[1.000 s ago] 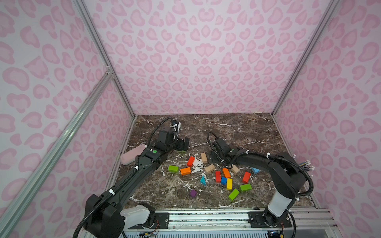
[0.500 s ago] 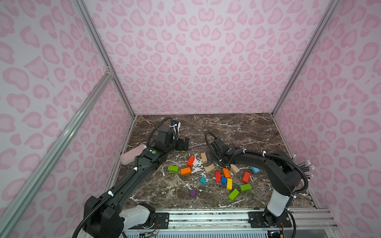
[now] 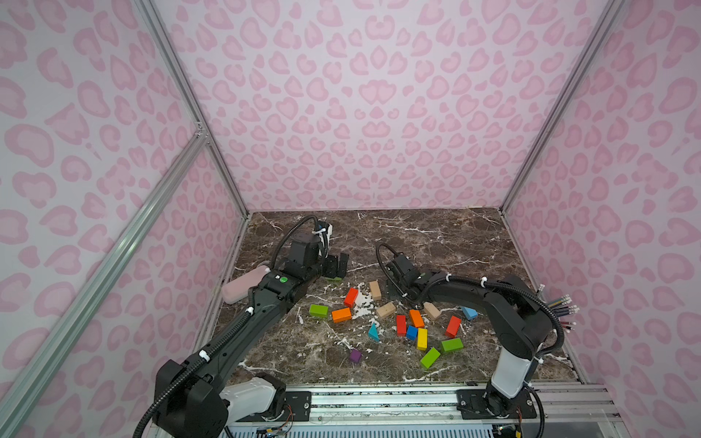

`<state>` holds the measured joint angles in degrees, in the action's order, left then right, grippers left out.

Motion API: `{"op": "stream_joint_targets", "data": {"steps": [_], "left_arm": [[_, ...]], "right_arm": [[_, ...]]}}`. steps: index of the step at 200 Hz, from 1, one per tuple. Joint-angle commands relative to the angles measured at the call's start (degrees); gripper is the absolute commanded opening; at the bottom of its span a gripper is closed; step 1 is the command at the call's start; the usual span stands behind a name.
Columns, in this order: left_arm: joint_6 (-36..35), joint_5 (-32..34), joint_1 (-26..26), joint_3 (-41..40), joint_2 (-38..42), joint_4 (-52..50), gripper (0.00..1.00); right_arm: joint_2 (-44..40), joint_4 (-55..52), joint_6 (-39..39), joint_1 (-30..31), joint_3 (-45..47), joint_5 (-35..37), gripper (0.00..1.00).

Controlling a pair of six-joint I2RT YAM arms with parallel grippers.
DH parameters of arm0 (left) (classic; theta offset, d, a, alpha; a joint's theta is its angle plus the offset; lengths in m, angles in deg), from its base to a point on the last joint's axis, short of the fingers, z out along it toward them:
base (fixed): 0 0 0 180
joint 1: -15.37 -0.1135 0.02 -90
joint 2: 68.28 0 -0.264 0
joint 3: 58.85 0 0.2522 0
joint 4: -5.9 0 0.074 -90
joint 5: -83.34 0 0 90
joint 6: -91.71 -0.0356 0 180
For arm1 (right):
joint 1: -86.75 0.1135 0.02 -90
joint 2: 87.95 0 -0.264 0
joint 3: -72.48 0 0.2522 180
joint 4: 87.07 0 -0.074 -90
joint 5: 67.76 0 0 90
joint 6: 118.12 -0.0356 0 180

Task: Assemble a heart with building blocks
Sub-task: Move the building block to the center of the board.

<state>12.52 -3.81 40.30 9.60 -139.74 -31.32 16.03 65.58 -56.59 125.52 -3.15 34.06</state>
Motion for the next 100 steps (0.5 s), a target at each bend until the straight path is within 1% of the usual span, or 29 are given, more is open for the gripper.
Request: {"op": "stream_joint_targets", "data": {"steps": [1,59,100], "left_arm": [[-0.1,-0.4,0.0,0.2,-0.2,1.8,1.00],[-0.1,-0.5,0.0,0.2,-0.3,1.8,1.00],[-0.1,-0.6,0.0,0.3,-0.5,1.6,1.00]], "right_arm": [[0.1,0.8,0.0,0.0,-0.6,0.7,0.73],[0.2,1.2,0.6,0.0,-0.8,1.1,0.74],[0.3,1.3,1.9,0.1,-1.1,1.5,0.72]]}}
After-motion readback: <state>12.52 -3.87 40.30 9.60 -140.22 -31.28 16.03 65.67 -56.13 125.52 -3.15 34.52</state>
